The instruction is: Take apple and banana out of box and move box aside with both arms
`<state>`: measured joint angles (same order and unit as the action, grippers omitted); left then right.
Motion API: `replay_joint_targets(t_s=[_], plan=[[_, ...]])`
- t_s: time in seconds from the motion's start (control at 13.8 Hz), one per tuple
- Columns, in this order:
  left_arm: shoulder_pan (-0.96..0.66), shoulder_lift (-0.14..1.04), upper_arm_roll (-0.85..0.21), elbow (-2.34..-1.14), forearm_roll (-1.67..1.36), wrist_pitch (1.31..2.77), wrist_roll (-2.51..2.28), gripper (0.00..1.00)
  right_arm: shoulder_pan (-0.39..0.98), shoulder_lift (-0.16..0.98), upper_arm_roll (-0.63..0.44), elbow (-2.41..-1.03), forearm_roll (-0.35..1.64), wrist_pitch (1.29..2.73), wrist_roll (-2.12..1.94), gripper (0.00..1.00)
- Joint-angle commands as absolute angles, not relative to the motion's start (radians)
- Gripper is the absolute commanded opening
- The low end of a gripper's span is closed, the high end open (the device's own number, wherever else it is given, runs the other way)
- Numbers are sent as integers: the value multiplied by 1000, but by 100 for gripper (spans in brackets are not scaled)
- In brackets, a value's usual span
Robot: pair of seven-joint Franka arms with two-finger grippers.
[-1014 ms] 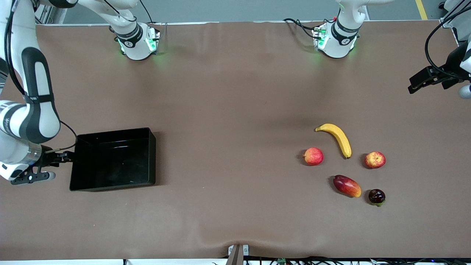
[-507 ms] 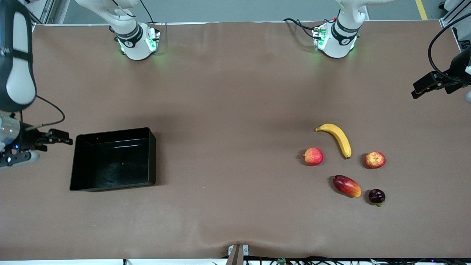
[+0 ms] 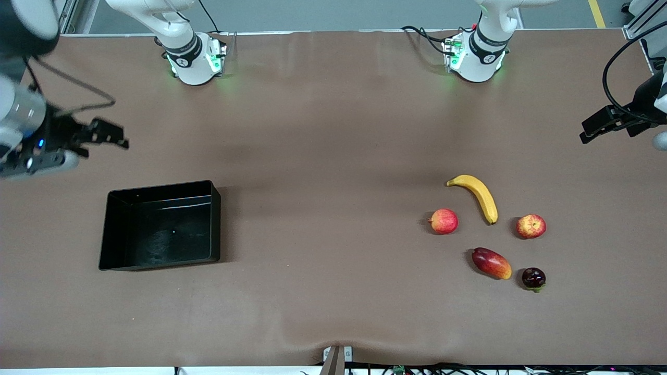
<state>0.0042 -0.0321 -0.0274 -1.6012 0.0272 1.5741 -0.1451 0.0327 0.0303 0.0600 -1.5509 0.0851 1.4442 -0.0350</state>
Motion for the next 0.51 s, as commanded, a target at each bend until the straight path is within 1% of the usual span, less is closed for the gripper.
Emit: replay_joint_targets(t_s=[0.0, 0.22, 0.43], plan=[[5, -54, -44, -1620, 6, 1582, -147, 100, -14, 38, 100, -1471, 64, 1373, 9, 100], [2, -51, -66, -1620, 6, 1589, -152, 100, -57, 40, 95, -1457, 66, 1368, 9, 100], [2, -52, -90, -1621, 6, 1588, -172, 100, -37, 37, 87, -1457, 63, 1362, 26, 100]])
